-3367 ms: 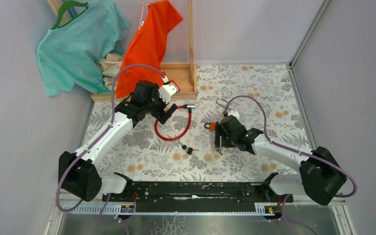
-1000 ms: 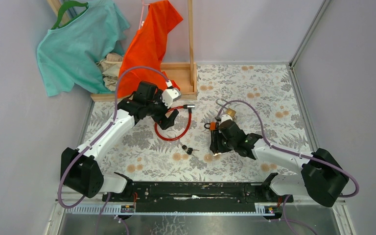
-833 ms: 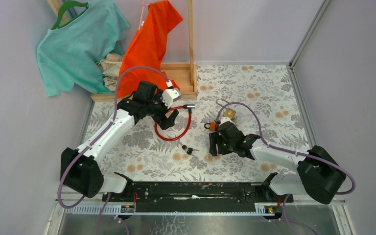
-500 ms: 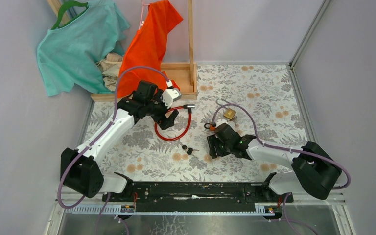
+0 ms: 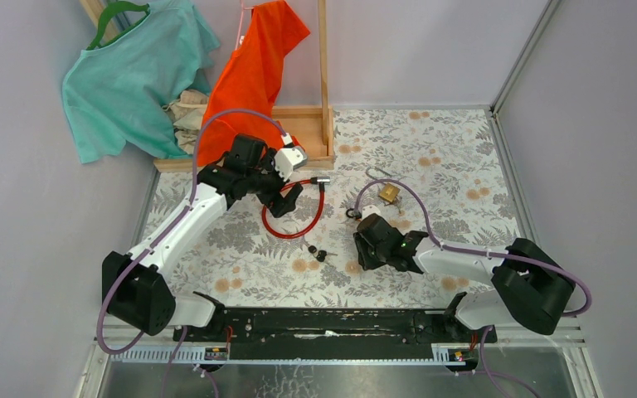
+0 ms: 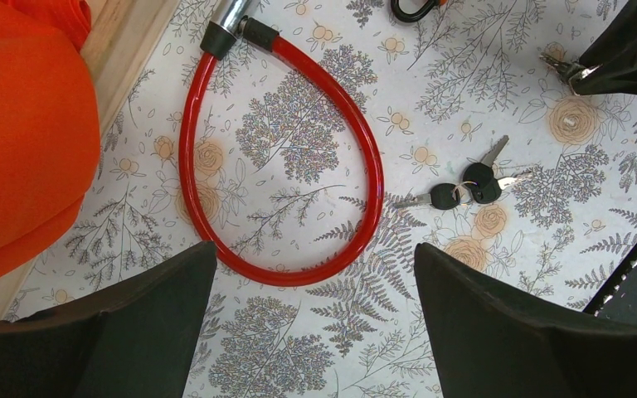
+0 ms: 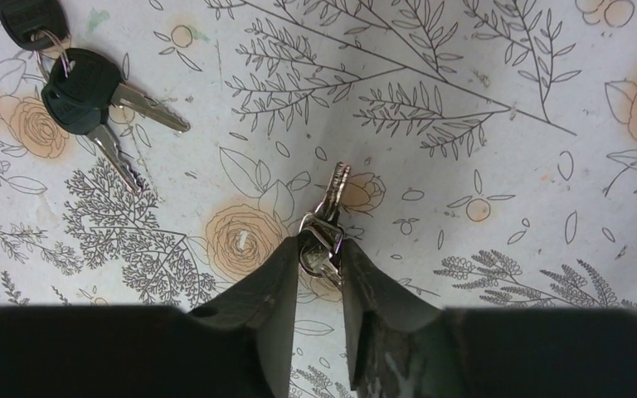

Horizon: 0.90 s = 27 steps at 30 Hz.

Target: Unlock with the key

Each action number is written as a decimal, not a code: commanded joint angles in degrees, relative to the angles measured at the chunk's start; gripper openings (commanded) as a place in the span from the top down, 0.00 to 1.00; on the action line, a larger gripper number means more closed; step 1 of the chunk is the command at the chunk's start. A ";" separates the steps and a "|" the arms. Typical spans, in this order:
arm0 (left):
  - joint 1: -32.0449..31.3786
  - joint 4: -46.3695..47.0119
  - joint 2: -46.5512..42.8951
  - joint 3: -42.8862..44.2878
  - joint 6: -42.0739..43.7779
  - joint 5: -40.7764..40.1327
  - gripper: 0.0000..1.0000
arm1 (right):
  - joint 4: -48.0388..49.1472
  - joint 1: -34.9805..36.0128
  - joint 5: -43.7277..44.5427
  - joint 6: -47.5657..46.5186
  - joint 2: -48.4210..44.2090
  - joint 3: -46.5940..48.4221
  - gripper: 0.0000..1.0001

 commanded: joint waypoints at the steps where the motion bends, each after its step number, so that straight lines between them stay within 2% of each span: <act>1: 0.29 -0.36 -1.18 1.76 0.66 -0.03 0.05 | -5.34 1.33 2.08 2.69 1.30 1.06 0.72; 8: 0.29 -0.67 -1.32 1.40 1.06 -0.30 0.05 | -5.26 1.84 3.31 3.66 0.53 1.53 0.99; 9: 0.27 -0.79 -1.23 1.43 1.09 -0.26 0.05 | -4.82 1.79 3.33 3.63 -0.18 1.45 1.00; 20: 0.28 -4.19 0.27 2.57 1.35 5.20 0.06 | 1.29 1.85 -0.15 1.07 -9.40 0.38 1.00; 24: 0.29 -6.05 1.15 2.68 1.03 13.00 0.06 | 4.83 1.84 -5.73 -1.76 -15.04 0.43 1.00; 27: 0.29 -8.61 2.09 1.98 3.08 22.65 0.04 | 4.72 1.77 -11.10 -3.40 -17.14 2.73 1.00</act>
